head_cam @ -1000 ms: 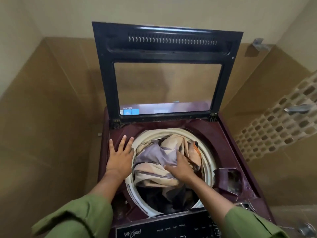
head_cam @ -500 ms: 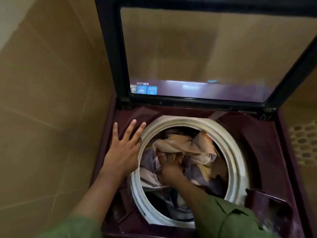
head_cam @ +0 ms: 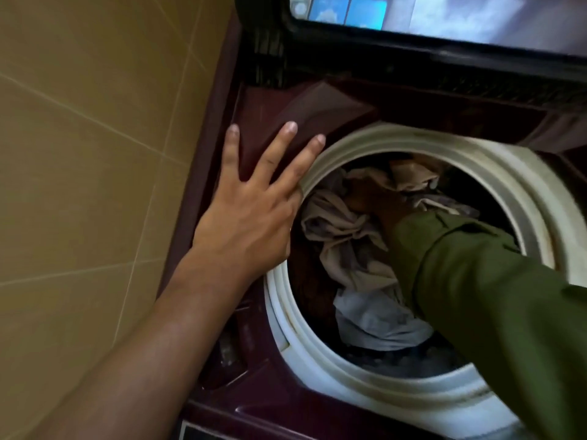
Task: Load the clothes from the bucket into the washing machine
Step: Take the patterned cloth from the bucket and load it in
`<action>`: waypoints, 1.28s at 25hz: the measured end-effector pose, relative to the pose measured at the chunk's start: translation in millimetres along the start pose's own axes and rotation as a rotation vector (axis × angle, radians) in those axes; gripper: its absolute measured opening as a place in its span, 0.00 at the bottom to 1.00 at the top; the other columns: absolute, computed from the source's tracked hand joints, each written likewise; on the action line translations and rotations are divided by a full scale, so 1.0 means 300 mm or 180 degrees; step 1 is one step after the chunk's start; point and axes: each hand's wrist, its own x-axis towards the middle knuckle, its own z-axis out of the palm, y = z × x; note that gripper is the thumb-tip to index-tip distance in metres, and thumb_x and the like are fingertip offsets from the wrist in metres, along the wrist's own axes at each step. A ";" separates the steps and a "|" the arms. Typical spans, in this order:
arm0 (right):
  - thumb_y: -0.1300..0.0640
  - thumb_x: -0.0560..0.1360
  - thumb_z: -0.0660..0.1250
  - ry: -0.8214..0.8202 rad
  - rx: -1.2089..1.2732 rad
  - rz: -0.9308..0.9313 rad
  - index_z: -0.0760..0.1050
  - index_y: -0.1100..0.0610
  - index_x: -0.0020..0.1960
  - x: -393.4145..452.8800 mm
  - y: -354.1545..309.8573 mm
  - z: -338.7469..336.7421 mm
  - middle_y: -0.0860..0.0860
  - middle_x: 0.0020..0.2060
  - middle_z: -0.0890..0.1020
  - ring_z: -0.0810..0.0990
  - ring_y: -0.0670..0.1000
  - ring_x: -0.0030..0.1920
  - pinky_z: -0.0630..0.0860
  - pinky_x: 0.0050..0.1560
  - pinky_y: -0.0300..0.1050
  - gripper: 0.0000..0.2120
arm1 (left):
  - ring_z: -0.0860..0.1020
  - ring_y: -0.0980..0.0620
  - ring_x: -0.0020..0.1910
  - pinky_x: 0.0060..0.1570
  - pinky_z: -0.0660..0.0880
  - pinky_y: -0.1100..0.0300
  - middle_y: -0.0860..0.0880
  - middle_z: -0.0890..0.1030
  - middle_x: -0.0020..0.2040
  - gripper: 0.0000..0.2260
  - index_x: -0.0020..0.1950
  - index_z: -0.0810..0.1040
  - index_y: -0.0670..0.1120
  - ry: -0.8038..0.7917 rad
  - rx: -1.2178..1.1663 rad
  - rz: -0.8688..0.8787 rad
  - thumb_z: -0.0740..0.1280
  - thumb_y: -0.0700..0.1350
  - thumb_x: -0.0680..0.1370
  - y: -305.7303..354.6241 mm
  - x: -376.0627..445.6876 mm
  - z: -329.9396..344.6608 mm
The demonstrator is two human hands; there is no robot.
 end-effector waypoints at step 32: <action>0.37 0.79 0.55 -0.0972 -0.1812 -0.0387 0.38 0.49 0.79 -0.099 0.123 0.102 0.51 0.77 0.35 0.34 0.60 0.77 0.48 0.69 0.72 0.38 | 0.45 0.42 0.80 0.69 0.49 0.27 0.49 0.48 0.81 0.13 0.54 0.80 0.46 0.0017 -0.0012 -0.0082 0.62 0.50 0.75 0.007 -0.005 -0.025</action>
